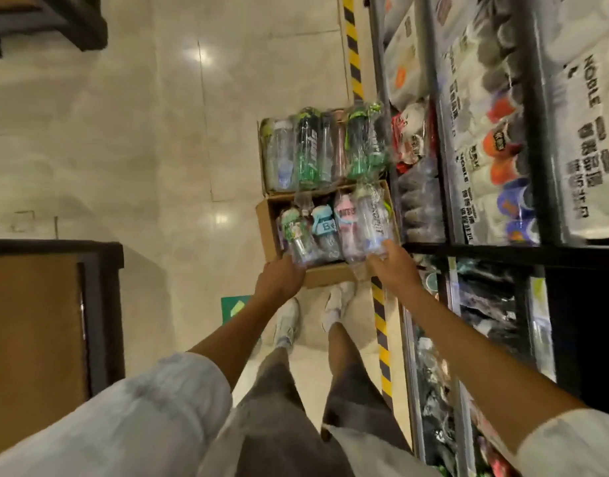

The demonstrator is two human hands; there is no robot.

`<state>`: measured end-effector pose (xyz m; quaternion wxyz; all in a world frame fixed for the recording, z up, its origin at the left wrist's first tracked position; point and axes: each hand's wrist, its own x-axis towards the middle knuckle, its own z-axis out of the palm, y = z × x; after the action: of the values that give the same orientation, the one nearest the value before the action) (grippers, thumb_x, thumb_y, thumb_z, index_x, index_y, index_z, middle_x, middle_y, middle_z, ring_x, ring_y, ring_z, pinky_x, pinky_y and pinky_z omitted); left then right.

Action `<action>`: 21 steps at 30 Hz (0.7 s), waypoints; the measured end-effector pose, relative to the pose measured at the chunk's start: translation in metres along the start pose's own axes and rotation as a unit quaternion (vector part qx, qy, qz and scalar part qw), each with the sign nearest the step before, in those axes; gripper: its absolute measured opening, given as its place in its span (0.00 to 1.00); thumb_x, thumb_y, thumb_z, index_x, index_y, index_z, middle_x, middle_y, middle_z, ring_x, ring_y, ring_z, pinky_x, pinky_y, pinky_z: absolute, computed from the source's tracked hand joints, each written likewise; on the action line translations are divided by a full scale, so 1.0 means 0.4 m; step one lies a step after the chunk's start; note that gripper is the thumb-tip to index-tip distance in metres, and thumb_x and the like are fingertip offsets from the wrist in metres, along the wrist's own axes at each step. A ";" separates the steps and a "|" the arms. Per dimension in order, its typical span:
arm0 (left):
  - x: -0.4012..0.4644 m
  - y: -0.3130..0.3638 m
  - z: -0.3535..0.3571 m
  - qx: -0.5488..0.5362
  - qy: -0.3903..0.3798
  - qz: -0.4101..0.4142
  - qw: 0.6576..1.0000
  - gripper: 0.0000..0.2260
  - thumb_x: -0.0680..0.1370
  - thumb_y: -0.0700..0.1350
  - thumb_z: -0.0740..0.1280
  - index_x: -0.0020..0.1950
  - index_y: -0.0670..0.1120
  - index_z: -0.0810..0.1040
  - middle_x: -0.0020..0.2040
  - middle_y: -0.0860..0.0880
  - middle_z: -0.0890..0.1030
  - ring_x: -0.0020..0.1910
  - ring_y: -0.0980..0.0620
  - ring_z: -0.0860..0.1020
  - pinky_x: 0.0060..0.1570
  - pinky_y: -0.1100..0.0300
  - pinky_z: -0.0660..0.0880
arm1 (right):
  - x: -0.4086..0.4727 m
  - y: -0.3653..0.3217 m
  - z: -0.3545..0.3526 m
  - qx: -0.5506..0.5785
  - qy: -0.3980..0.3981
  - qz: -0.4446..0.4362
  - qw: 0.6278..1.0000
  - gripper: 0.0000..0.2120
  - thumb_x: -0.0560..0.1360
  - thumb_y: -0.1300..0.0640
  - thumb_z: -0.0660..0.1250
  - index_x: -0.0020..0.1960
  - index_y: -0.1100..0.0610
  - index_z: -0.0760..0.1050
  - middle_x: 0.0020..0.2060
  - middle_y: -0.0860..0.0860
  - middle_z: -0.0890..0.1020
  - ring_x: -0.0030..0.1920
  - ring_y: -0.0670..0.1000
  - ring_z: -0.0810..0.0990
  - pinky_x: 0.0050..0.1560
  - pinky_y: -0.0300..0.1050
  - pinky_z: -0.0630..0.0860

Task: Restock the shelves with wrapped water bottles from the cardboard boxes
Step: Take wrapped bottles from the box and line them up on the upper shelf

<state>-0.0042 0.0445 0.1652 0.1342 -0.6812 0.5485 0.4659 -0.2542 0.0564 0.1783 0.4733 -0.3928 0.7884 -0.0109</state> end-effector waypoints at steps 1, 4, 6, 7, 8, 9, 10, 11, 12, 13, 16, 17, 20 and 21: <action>0.042 0.000 0.021 -0.023 -0.008 -0.013 1.000 0.22 0.81 0.56 0.58 0.69 0.45 0.75 0.64 0.38 0.80 0.60 0.35 0.79 0.59 0.45 0.77 | 0.045 0.003 0.005 0.004 0.000 0.003 1.000 0.25 0.81 0.47 0.67 0.74 0.57 0.70 0.68 0.59 0.76 0.65 0.62 0.76 0.57 0.50 0.72; 0.158 0.006 0.074 -0.088 -0.021 -0.055 0.994 0.19 0.82 0.51 0.62 0.68 0.41 0.76 0.64 0.36 0.80 0.62 0.35 0.78 0.57 0.49 0.75 | 0.186 0.026 0.031 -0.001 0.002 0.017 1.000 0.28 0.80 0.47 0.68 0.76 0.56 0.68 0.71 0.59 0.73 0.67 0.63 0.75 0.61 0.52 0.74; 0.240 0.001 0.114 -0.149 -0.020 -0.098 0.984 0.20 0.82 0.50 0.65 0.71 0.40 0.76 0.66 0.38 0.79 0.64 0.36 0.77 0.57 0.52 0.73 | 0.276 0.047 0.057 0.006 0.002 0.026 1.000 0.31 0.79 0.47 0.70 0.77 0.57 0.67 0.71 0.60 0.73 0.69 0.63 0.74 0.65 0.58 0.75; 0.284 -0.007 0.135 -0.179 -0.019 -0.123 0.976 0.21 0.82 0.49 0.66 0.71 0.40 0.76 0.66 0.38 0.79 0.64 0.37 0.78 0.55 0.54 0.72 | 0.323 0.060 0.072 0.014 0.003 0.032 0.999 0.32 0.79 0.47 0.71 0.78 0.58 0.66 0.72 0.59 0.72 0.70 0.63 0.74 0.66 0.58 0.74; 0.333 -0.014 0.156 -0.210 -0.020 -0.149 0.966 0.21 0.81 0.49 0.67 0.71 0.39 0.76 0.65 0.39 0.79 0.63 0.38 0.78 0.53 0.54 0.72 | 0.367 0.067 0.082 0.017 0.003 0.041 0.999 0.34 0.79 0.47 0.71 0.79 0.58 0.64 0.74 0.59 0.71 0.71 0.62 0.73 0.67 0.57 0.74; 0.378 -0.027 0.178 -0.246 -0.022 -0.177 0.953 0.20 0.81 0.48 0.69 0.70 0.38 0.77 0.65 0.38 0.80 0.61 0.39 0.79 0.51 0.55 0.73 | 0.410 0.081 0.096 0.023 0.006 0.048 0.999 0.36 0.78 0.46 0.72 0.80 0.57 0.63 0.75 0.58 0.69 0.72 0.61 0.71 0.68 0.57 0.73; 0.425 -0.038 0.199 -0.286 -0.024 -0.204 0.936 0.20 0.80 0.46 0.70 0.68 0.37 0.78 0.64 0.38 0.81 0.58 0.40 0.80 0.51 0.54 0.75 | 0.446 0.091 0.105 0.030 0.009 0.061 0.998 0.38 0.78 0.45 0.73 0.81 0.56 0.61 0.77 0.57 0.68 0.74 0.60 0.70 0.70 0.57 0.72; 0.476 -0.051 0.223 -0.317 -0.027 -0.225 0.921 0.19 0.79 0.44 0.71 0.67 0.37 0.78 0.64 0.37 0.81 0.56 0.41 0.80 0.53 0.53 0.77 | 0.488 0.109 0.117 0.037 0.017 0.068 0.997 0.40 0.77 0.44 0.74 0.81 0.55 0.60 0.77 0.56 0.67 0.74 0.60 0.70 0.71 0.57 0.71; 0.519 -0.062 0.245 -0.333 -0.029 -0.238 0.912 0.19 0.79 0.44 0.72 0.67 0.37 0.78 0.63 0.37 0.81 0.56 0.41 0.81 0.58 0.51 0.79 | 0.525 0.128 0.130 0.041 0.024 0.075 0.996 0.41 0.76 0.43 0.74 0.81 0.54 0.60 0.77 0.55 0.68 0.74 0.60 0.70 0.72 0.57 0.71; 0.561 -0.073 0.267 -0.334 -0.030 -0.241 0.911 0.19 0.79 0.44 0.72 0.67 0.38 0.78 0.63 0.38 0.81 0.58 0.40 0.81 0.60 0.50 0.79 | 0.560 0.150 0.146 0.044 0.031 0.074 0.996 0.41 0.75 0.43 0.75 0.81 0.54 0.61 0.76 0.55 0.69 0.74 0.60 0.70 0.72 0.57 0.71; 0.672 -0.088 0.320 -0.332 -0.020 -0.261 0.906 0.23 0.77 0.46 0.74 0.69 0.38 0.76 0.64 0.39 0.80 0.62 0.39 0.80 0.58 0.53 0.77 | 0.658 0.209 0.191 0.042 0.048 0.075 0.995 0.44 0.69 0.41 0.76 0.78 0.54 0.63 0.73 0.55 0.72 0.72 0.59 0.72 0.72 0.57 0.72; 0.704 -0.094 0.338 -0.342 -0.012 -0.269 0.900 0.26 0.76 0.46 0.76 0.71 0.38 0.74 0.65 0.39 0.80 0.63 0.39 0.79 0.61 0.51 0.78 | 0.682 0.217 0.206 0.041 0.050 0.072 0.995 0.46 0.68 0.39 0.76 0.78 0.55 0.63 0.73 0.56 0.71 0.73 0.59 0.71 0.73 0.56 0.71; 0.785 -0.111 0.379 -0.346 -0.004 -0.280 0.895 0.33 0.75 0.48 0.77 0.76 0.39 0.69 0.70 0.40 0.77 0.67 0.39 0.77 0.68 0.47 0.76 | 0.738 0.217 0.251 0.002 0.034 0.076 0.997 0.47 0.72 0.40 0.77 0.80 0.59 0.59 0.77 0.57 0.67 0.76 0.59 0.67 0.73 0.50 0.67; 0.805 -0.112 0.386 -0.346 -0.001 -0.288 0.893 0.34 0.76 0.48 0.76 0.77 0.39 0.66 0.72 0.40 0.75 0.69 0.40 0.75 0.69 0.47 0.74 | 0.760 0.222 0.266 -0.021 0.038 0.075 0.996 0.47 0.72 0.40 0.77 0.80 0.60 0.59 0.77 0.58 0.66 0.76 0.59 0.66 0.72 0.50 0.67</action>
<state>-0.0519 -0.0324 -0.1832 0.0193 -0.8120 0.1327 0.5680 -0.3019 -0.0361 -0.1393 0.4343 -0.3418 0.8330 0.0267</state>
